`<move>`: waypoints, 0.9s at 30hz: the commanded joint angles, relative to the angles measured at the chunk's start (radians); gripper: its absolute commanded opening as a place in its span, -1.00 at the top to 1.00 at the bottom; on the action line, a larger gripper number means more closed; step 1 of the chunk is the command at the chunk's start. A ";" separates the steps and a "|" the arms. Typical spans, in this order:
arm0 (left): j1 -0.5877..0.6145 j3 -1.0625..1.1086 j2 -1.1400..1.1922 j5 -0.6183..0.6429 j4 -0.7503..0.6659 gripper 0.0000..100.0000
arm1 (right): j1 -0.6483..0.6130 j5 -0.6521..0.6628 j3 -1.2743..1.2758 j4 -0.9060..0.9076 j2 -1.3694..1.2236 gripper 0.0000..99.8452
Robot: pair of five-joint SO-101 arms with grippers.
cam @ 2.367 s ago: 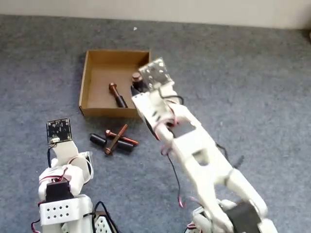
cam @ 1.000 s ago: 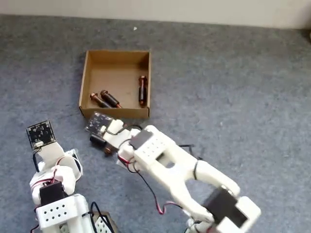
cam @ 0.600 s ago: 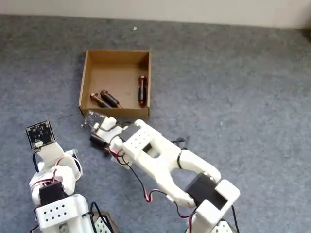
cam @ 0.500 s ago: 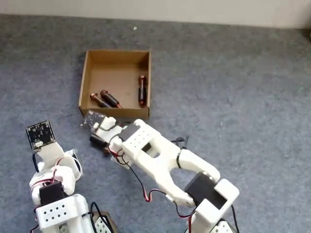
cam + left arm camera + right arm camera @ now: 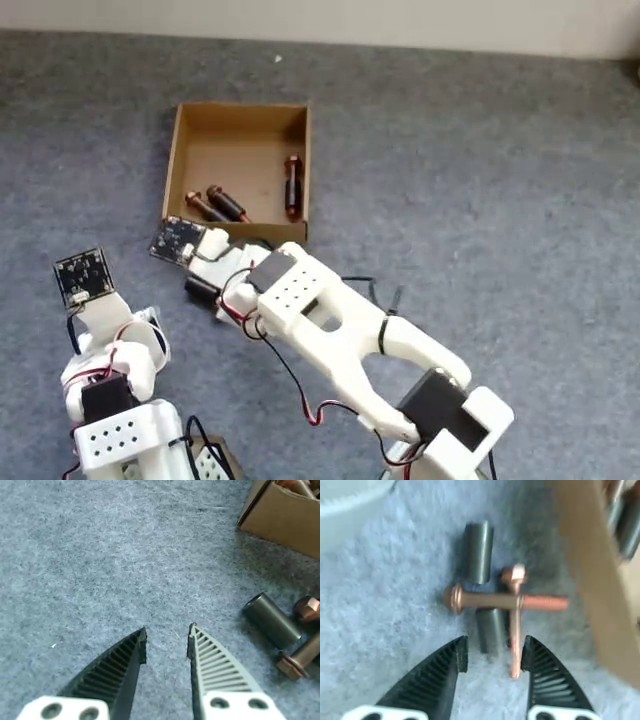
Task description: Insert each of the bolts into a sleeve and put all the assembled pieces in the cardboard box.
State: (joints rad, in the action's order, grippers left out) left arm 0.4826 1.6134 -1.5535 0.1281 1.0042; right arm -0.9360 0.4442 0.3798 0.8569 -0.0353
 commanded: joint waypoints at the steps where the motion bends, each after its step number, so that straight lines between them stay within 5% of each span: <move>1: 0.013 -0.027 -0.007 -0.012 -0.020 0.68 | -0.008 0.026 -0.053 -0.042 -0.054 0.67; 17: 0.013 -0.027 -0.007 -0.012 -0.020 0.68 | -0.044 0.023 -0.044 -0.010 -0.142 0.68; 27: 0.013 -0.027 -0.007 -0.012 -0.020 0.68 | -0.062 0.026 -0.042 0.016 -0.145 0.92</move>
State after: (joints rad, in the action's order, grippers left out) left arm 0.4826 1.6134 -1.5535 0.1281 1.0042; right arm -0.9897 0.4611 0.3675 0.8631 -0.1933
